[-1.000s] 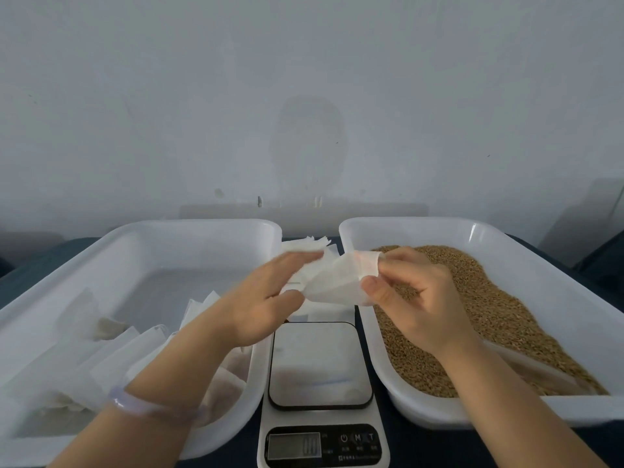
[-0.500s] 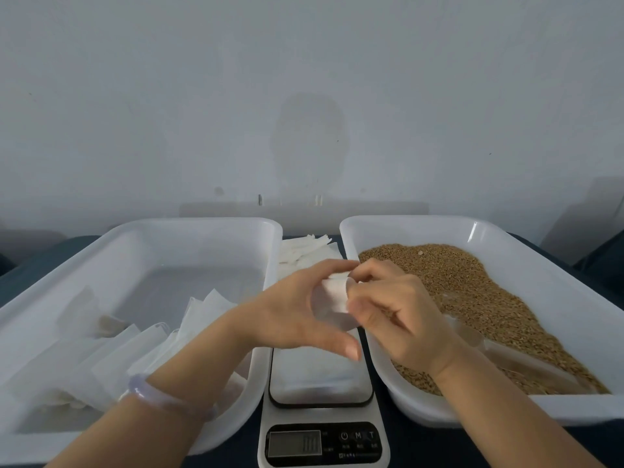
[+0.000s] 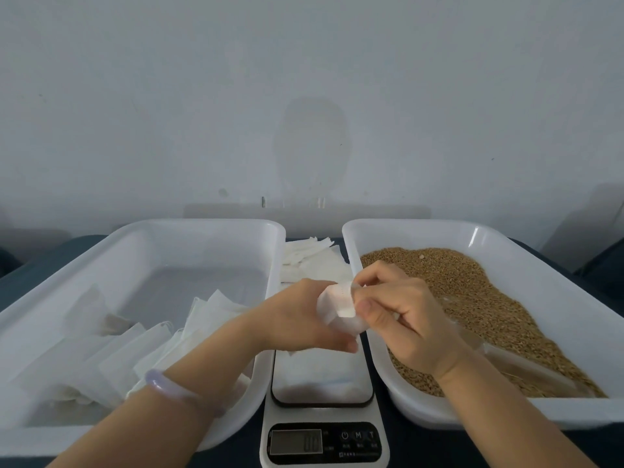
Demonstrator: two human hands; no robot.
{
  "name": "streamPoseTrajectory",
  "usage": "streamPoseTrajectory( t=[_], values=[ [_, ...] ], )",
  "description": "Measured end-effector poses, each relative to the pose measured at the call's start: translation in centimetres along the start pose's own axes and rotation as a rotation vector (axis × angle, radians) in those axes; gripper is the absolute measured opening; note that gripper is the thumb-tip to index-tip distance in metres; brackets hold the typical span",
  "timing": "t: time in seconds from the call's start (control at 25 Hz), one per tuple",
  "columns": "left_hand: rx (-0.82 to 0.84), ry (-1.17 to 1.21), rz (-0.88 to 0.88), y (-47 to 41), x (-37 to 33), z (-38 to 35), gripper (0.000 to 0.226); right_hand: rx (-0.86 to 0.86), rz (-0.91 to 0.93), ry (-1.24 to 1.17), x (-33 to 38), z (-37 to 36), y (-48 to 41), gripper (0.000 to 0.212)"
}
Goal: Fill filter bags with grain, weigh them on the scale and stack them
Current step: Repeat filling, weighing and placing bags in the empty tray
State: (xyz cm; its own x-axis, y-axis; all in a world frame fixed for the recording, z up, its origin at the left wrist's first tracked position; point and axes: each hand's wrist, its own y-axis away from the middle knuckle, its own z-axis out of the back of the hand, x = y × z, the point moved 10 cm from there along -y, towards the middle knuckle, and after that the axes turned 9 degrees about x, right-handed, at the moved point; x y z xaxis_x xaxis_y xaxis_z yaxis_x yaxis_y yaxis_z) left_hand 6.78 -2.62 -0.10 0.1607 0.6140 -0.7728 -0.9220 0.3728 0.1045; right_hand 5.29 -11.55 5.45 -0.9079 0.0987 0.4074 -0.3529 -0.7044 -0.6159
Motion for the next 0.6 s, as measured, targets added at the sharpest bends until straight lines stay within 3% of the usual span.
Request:
streamPoseTrajectory(
  t=[0.12, 0.2, 0.24, 0.32, 0.4, 0.44, 0.52, 0.6],
  values=[
    [0.025, 0.002, 0.056, -0.2, 1.2, -0.5, 0.014, -0.117, -0.143, -0.099, -1.5, 2.3, 0.7, 0.033],
    [-0.007, 0.026, 0.026, 0.0, 1.1, -0.3, 0.014, -0.241, -0.367, -0.173, -4.5, 5.8, 2.3, 0.025],
    [-0.029, 0.042, 0.01, 0.1, 0.9, 0.0, 0.017, -0.208, -0.505, -0.104, -6.3, 7.3, 3.4, 0.021],
    [-0.057, 0.083, -0.019, 0.1, 0.7, 0.5, 0.021, 0.144, -0.849, 0.19, -11.0, 8.6, 7.2, 0.018],
    [-0.054, 0.136, -0.04, 0.1, 0.5, 0.6, 0.026, 0.544, -1.176, 0.348, -14.6, 8.8, 13.4, 0.043],
    [-0.044, 0.163, -0.041, -0.1, 0.5, 0.5, 0.03, 0.646, -1.262, 0.345, -15.3, 8.8, 15.7, 0.052],
    [-0.03, 0.2, -0.036, -0.3, 0.7, 0.2, 0.035, 0.685, -1.278, 0.274, -15.4, 8.3, 17.4, 0.046],
    [-0.047, 0.239, -0.034, -0.2, 1.0, 0.2, 0.035, 0.66, -1.208, 0.256, -15.1, 7.5, 16.7, 0.025]
  ],
)
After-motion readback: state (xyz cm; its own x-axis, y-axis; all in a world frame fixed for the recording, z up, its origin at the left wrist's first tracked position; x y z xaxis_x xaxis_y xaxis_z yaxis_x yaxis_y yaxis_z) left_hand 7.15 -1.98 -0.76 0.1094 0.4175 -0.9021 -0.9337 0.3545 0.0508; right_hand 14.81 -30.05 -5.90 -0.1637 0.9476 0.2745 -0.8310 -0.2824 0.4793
